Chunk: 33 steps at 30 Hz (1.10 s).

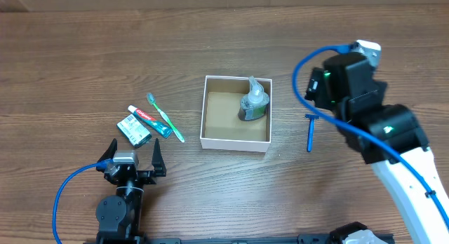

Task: Pack container
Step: 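Move the right gripper to the blue razor and grasp it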

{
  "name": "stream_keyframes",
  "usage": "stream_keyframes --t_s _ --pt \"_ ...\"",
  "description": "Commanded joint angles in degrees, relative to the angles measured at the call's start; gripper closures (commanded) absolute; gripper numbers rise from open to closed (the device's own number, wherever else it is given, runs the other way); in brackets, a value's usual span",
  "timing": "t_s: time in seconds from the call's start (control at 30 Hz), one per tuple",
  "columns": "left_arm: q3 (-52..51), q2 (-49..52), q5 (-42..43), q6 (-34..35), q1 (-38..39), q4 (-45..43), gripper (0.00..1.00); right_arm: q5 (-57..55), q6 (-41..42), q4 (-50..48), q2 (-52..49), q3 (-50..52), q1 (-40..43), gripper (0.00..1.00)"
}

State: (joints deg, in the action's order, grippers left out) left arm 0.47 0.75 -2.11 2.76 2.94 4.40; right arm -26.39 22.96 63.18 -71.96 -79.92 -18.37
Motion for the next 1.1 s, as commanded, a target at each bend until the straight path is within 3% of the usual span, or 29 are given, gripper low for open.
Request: stream_keyframes --t_s 0.0,0.27,0.63,1.0,1.07 --pt "-0.2 -0.5 0.5 -1.1 -0.4 -0.2 0.00 10.6 1.3 2.6 -0.1 0.3 5.8 0.00" --pt "-0.2 -0.5 0.5 -1.1 -0.4 -0.2 0.00 11.5 2.5 2.3 -0.2 6.8 9.4 0.00" --pt "-0.2 -0.5 0.5 -1.1 -0.4 -0.2 0.00 14.1 2.6 -15.7 -3.9 28.4 9.4 0.00" --pt "-0.2 -0.5 0.5 -1.1 -0.4 -0.2 0.00 15.8 -3.5 -22.6 -19.7 29.8 9.3 0.12" --pt "-0.2 -0.5 0.5 -1.1 -0.4 -0.2 0.00 17.1 -3.5 -22.7 -19.9 29.8 9.3 0.19"
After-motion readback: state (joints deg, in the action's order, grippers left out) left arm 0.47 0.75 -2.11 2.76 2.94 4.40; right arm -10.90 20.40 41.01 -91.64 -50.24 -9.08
